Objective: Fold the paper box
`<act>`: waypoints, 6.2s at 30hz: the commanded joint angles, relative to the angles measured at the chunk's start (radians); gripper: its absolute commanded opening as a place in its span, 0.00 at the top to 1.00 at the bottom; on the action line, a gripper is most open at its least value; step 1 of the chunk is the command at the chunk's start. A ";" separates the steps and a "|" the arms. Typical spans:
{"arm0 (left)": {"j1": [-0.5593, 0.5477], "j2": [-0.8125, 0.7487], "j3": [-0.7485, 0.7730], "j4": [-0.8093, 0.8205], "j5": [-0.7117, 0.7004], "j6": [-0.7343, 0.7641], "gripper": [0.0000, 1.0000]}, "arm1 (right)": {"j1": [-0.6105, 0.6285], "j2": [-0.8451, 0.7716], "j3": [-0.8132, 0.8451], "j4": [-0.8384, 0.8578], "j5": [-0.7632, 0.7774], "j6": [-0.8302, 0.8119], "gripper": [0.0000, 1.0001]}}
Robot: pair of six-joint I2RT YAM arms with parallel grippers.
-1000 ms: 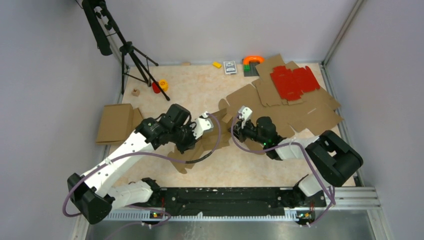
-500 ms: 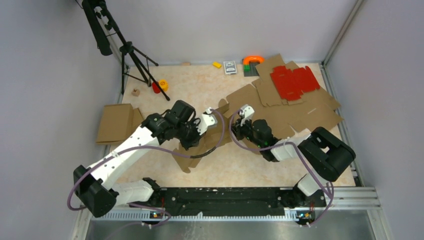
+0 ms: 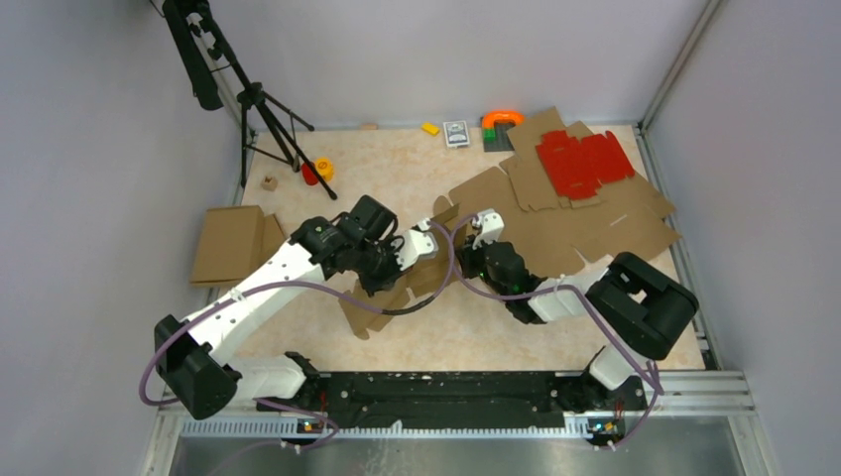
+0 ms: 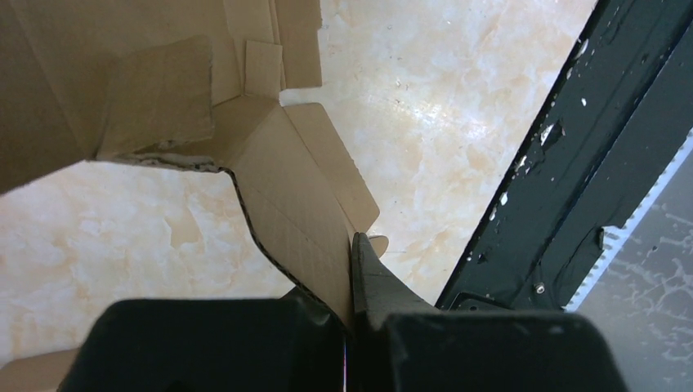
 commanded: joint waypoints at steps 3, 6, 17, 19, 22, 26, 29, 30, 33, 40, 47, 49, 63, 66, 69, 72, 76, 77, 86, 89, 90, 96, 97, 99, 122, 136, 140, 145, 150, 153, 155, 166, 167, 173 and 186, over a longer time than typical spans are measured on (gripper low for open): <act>-0.025 0.022 0.015 0.047 0.025 0.092 1.00 | 0.055 0.040 0.038 0.130 -0.107 0.079 1.00; -0.025 0.014 0.002 0.093 0.031 0.081 1.00 | 0.056 0.025 0.037 0.110 -0.123 0.070 1.00; -0.026 -0.057 -0.098 0.322 0.049 -0.088 1.00 | 0.064 -0.047 0.020 -0.030 -0.163 0.034 1.00; -0.026 -0.061 -0.102 0.365 0.057 -0.155 1.00 | 0.064 -0.048 0.015 -0.034 -0.182 0.036 1.00; -0.026 -0.067 -0.112 0.423 0.101 -0.206 1.00 | 0.065 -0.064 0.018 -0.052 -0.184 0.047 1.00; -0.026 -0.048 -0.112 0.430 0.122 -0.206 1.00 | 0.064 -0.082 0.024 -0.079 -0.185 0.047 1.00; -0.027 -0.021 -0.095 0.353 0.085 -0.170 1.00 | 0.065 -0.087 0.035 -0.112 -0.183 0.047 1.00; -0.027 -0.018 -0.091 0.338 0.067 -0.165 1.00 | 0.065 -0.088 0.036 -0.118 -0.183 0.046 1.00; -0.027 -0.023 -0.095 0.341 0.058 -0.177 1.00 | 0.064 -0.087 0.034 -0.126 -0.188 0.053 1.00; -0.026 -0.081 -0.127 0.453 0.050 -0.293 1.00 | 0.064 -0.097 0.023 -0.133 -0.208 0.081 1.00; -0.026 -0.084 -0.136 0.518 0.036 -0.403 1.00 | 0.065 -0.115 0.023 -0.155 -0.228 0.084 0.99; -0.026 -0.064 -0.125 0.516 -0.003 -0.463 1.00 | 0.065 -0.124 0.016 -0.156 -0.225 0.088 0.98; -0.027 0.006 -0.096 0.462 -0.065 -0.538 1.00 | 0.049 -0.171 -0.002 -0.233 -0.161 0.168 0.82; -0.026 0.014 -0.080 0.444 -0.059 -0.538 1.00 | 0.048 -0.176 0.000 -0.227 -0.167 0.172 0.82; -0.026 0.014 -0.069 0.433 -0.053 -0.539 1.00 | 0.048 -0.173 0.011 -0.232 -0.169 0.170 0.79; -0.026 0.016 -0.059 0.415 -0.065 -0.531 1.00 | 0.047 -0.176 0.013 -0.240 -0.162 0.157 0.75; -0.026 0.035 -0.033 0.363 -0.072 -0.498 1.00 | 0.029 -0.198 0.006 -0.244 -0.213 0.086 0.67; -0.026 0.042 -0.025 0.347 -0.070 -0.488 1.00 | 0.017 -0.204 0.001 -0.241 -0.240 0.067 0.66; -0.026 0.114 0.059 0.211 -0.058 -0.402 1.00 | -0.077 -0.277 -0.003 -0.252 -0.591 -0.147 0.52; -0.026 0.130 0.076 0.187 -0.073 -0.378 1.00 | -0.089 -0.292 -0.005 -0.260 -0.658 -0.198 0.51; -0.026 0.137 0.083 0.178 -0.082 -0.374 1.00 | -0.096 -0.294 -0.006 -0.257 -0.675 -0.203 0.50; -0.026 0.162 0.111 0.144 -0.090 -0.353 1.00 | -0.113 -0.279 -0.018 -0.243 -0.674 -0.197 0.39; -0.026 0.161 0.111 0.146 -0.087 -0.349 1.00 | -0.113 -0.275 -0.021 -0.243 -0.666 -0.199 0.35; -0.026 0.160 0.110 0.147 -0.086 -0.341 1.00 | -0.113 -0.273 -0.030 -0.242 -0.637 -0.212 0.30; -0.006 0.206 0.191 0.065 -0.045 -0.271 1.00 | -0.236 -0.317 -0.118 -0.090 -0.706 -0.228 0.09; -0.006 0.225 0.210 0.087 0.064 -0.384 0.92 | -0.236 -0.223 -0.096 -0.061 -0.670 -0.115 0.17; -0.007 0.193 0.188 0.093 0.047 -0.396 0.72 | -0.236 -0.221 -0.096 -0.052 -0.663 -0.112 0.25; 0.003 0.127 0.133 0.133 0.047 -0.415 0.55 | -0.236 -0.222 -0.097 -0.065 -0.652 -0.119 0.27; 0.012 0.041 0.045 0.206 0.045 -0.467 0.41 | -0.236 -0.225 -0.096 -0.086 -0.638 -0.121 0.30; 0.019 -0.028 0.001 0.260 0.046 -0.494 0.33 | -0.236 -0.229 -0.094 -0.092 -0.635 -0.119 0.32; 0.023 -0.072 -0.025 0.301 0.050 -0.509 0.28 | -0.236 -0.232 -0.094 -0.090 -0.632 -0.115 0.34; 0.035 -0.105 -0.072 0.375 0.117 -0.592 0.25 | -0.236 -0.233 -0.080 -0.082 -0.599 -0.028 0.37; 0.035 -0.097 -0.076 0.379 0.113 -0.607 0.26 | -0.233 -0.233 -0.081 -0.084 -0.576 -0.004 0.37; 0.035 -0.059 -0.088 0.396 0.047 -0.749 0.32 | -0.167 -0.239 -0.084 -0.102 -0.420 0.069 0.39; 0.022 -0.157 -0.191 0.536 -0.136 -0.907 0.32 | -0.023 -0.231 -0.106 -0.058 -0.141 0.242 0.65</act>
